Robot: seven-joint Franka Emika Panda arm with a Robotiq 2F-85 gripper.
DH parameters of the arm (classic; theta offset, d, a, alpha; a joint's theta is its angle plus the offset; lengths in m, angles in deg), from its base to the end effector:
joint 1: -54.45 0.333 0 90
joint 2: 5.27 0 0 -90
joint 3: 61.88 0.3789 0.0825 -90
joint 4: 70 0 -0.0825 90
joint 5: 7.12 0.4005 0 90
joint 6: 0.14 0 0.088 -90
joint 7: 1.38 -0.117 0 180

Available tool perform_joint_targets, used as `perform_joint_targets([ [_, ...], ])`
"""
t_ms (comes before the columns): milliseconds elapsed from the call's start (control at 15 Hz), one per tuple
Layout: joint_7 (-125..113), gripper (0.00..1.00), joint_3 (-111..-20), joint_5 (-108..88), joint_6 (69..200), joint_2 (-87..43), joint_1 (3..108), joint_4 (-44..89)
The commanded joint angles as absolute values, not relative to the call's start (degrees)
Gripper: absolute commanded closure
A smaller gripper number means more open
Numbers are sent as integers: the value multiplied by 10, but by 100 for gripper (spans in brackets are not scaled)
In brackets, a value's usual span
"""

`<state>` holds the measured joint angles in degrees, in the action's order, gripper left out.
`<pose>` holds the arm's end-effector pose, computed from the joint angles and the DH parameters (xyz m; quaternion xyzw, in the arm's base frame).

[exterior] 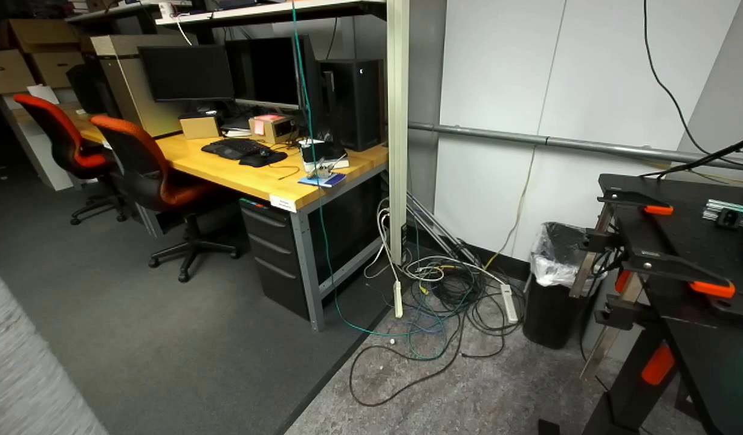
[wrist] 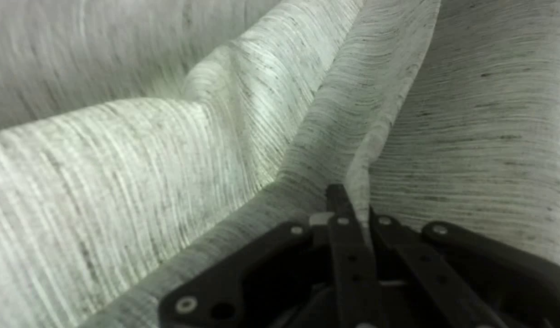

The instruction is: Pull the curtain to the left

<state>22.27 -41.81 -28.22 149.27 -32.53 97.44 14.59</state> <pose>0.4041 0.6736 0.5375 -0.6299 -0.6969 -0.3401 0.0442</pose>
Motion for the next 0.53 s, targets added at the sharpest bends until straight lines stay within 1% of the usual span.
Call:
perform_joint_targets([
  [0,180,99,-440,-311,1451,-374,1022,133],
  [467,131,99,-469,-327,1429,-375,1052,120],
])
